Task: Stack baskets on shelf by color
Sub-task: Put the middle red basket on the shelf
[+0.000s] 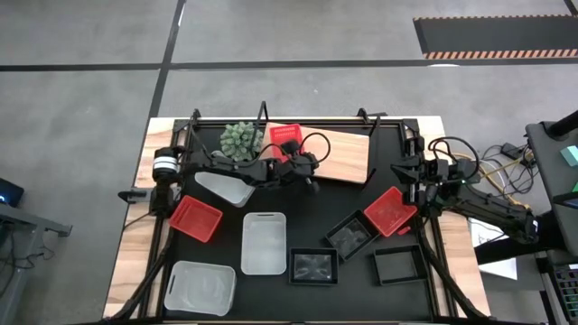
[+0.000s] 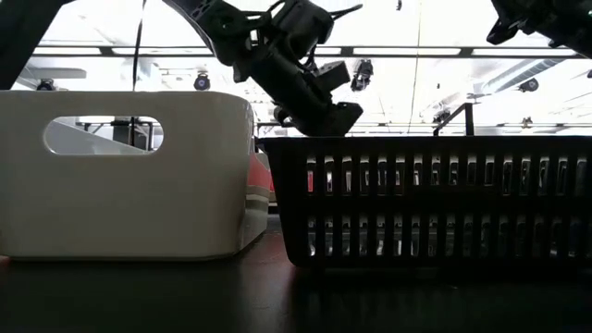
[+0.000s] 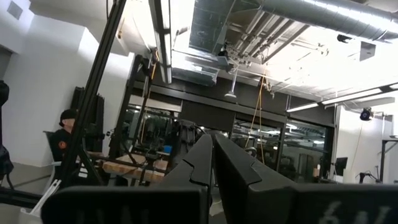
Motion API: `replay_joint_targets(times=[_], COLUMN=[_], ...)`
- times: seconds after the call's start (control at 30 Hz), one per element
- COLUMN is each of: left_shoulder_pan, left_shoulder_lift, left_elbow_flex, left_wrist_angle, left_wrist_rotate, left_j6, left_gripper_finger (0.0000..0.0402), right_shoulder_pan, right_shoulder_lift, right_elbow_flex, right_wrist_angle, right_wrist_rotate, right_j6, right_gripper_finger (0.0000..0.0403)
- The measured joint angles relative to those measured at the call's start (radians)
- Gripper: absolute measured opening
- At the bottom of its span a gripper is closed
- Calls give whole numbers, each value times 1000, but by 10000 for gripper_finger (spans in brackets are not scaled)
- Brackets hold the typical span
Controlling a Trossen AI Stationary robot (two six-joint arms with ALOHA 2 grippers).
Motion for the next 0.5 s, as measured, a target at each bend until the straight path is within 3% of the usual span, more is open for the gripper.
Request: replay_joint_targets(times=[0.5], left_shoulder_pan=[2], left_shoulder_lift=[-5], left_elbow_flex=[0], left_wrist_angle=[-171], left_wrist_rotate=[-84], left_j6=[-27], left_gripper_finger=[0], right_shoulder_pan=[0], right_shoulder_lift=[0], right_elbow_flex=[28], right_wrist_angle=[-82], right_wrist_rotate=[0], right_j6=[-9], right_gripper_finger=[11])
